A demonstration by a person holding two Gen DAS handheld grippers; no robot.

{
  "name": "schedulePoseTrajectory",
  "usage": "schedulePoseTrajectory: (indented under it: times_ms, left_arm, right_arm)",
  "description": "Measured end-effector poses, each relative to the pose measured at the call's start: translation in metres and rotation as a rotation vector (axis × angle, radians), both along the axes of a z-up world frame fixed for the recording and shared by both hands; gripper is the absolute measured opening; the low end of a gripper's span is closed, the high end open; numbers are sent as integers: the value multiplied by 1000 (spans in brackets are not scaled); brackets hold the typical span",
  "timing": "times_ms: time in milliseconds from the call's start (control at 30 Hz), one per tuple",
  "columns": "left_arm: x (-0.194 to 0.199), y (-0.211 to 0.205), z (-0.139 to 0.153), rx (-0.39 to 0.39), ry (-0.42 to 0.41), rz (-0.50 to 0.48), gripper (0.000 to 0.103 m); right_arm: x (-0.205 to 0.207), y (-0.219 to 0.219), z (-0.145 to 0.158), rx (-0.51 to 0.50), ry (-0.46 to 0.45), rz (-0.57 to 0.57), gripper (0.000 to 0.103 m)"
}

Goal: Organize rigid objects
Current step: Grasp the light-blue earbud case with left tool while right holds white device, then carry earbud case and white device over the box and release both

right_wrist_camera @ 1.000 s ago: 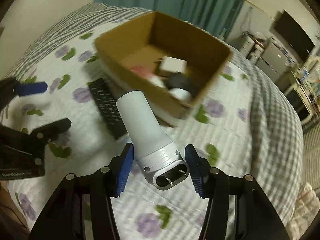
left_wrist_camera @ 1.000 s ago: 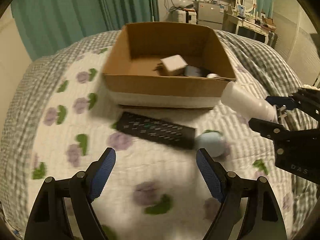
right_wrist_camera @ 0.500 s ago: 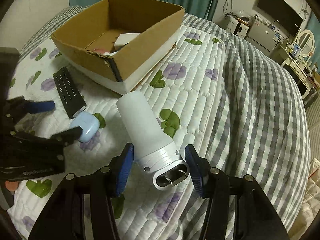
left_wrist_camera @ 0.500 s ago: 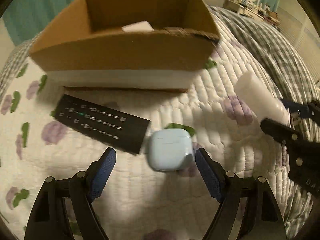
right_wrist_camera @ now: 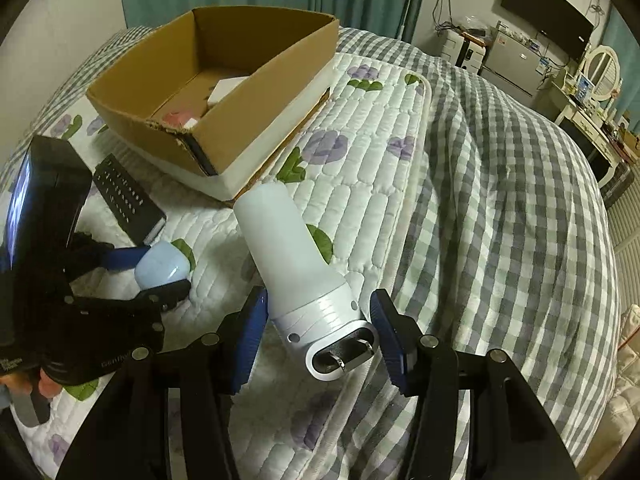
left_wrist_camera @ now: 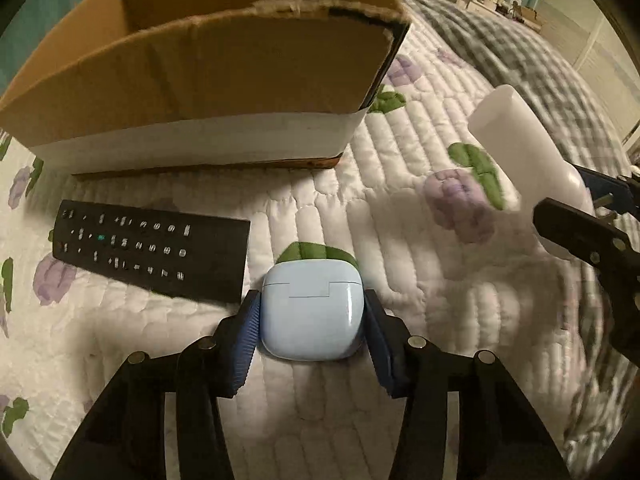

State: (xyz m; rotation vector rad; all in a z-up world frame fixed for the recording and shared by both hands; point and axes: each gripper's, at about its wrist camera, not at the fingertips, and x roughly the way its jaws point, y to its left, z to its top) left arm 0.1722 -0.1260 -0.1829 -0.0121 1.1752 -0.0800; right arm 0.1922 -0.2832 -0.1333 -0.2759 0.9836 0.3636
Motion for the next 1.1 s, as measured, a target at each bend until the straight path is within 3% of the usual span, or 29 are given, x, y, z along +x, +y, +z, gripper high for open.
schedulePoseTrajectory:
  times_ms: [300, 500, 667, 900, 1100]
  left_arm:
    - [-30, 16, 90, 7, -192, -47, 50]
    - [-23, 43, 162, 17, -337, -50, 50]
    - [-5, 59, 202, 54, -419, -42, 50]
    - [14, 90, 219, 97, -459, -46, 50]
    - [51, 107, 191, 111, -430, -36, 50]
  right_arm:
    - [-11, 14, 58, -5, -98, -10, 53]
    - [-15, 32, 127, 5, -200, -8, 53]
    - [-12, 51, 176, 58, -287, 3, 53]
    - [8, 92, 202, 94, -331, 9, 53]
    - [46, 123, 172, 118, -300, 17, 53]
